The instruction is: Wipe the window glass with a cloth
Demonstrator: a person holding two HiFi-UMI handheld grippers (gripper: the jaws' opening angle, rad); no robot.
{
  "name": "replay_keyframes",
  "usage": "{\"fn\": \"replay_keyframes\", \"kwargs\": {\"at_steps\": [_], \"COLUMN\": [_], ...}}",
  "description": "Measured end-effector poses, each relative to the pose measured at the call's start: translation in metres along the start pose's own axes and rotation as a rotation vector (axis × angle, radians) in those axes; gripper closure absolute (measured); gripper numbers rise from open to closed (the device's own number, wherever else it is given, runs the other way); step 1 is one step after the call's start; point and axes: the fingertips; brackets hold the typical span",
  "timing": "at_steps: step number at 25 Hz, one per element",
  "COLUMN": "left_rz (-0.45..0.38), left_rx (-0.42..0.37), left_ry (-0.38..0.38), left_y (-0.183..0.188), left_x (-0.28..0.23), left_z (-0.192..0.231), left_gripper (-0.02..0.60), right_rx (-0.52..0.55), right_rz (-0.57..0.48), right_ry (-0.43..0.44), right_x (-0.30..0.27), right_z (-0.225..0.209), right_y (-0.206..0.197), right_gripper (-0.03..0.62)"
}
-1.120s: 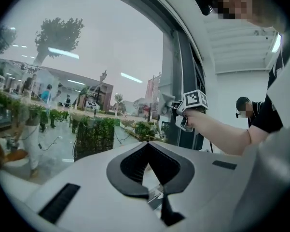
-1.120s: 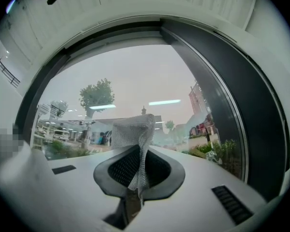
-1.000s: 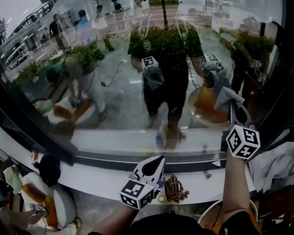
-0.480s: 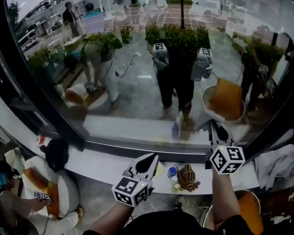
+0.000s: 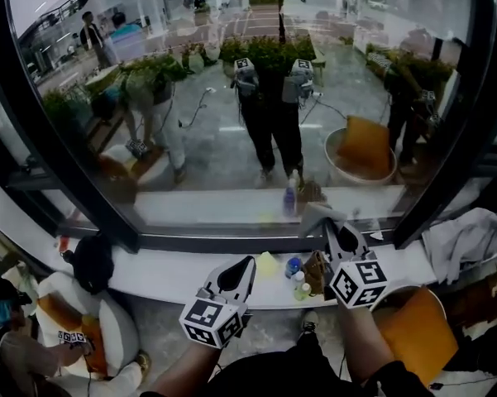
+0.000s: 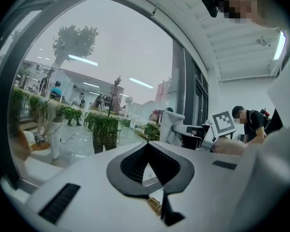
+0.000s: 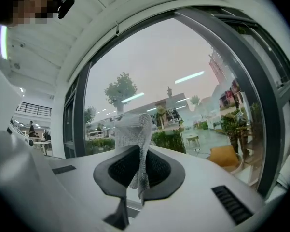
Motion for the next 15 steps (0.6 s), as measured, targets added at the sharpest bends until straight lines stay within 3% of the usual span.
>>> {"fn": "replay_keyframes", "kwargs": {"at_steps": [5, 15], "left_rz": [0.004, -0.005], "left_rx": [0.021, 0.033], "left_ry": [-0.037, -0.075], "left_y": [-0.010, -0.014], "left_x": [0.027, 0.039], "left_z": [-0.009, -0.034], "left_gripper": [0.574, 0.574], "right_rx": [-0.009, 0.031], "right_rz": [0.019, 0.060], "right_ry": [-0.029, -0.005], "right_x": [0.039, 0.085], "right_z": [0.029, 0.069], "right_y": [-0.017, -0.035], "right_gripper": [0.553, 0.553]}}
Point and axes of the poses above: the fingertips, and each gripper's own axes: x backward along the fingers, z to its left, y out of its top, and after that the axes turned 1 degree about z, right-handed
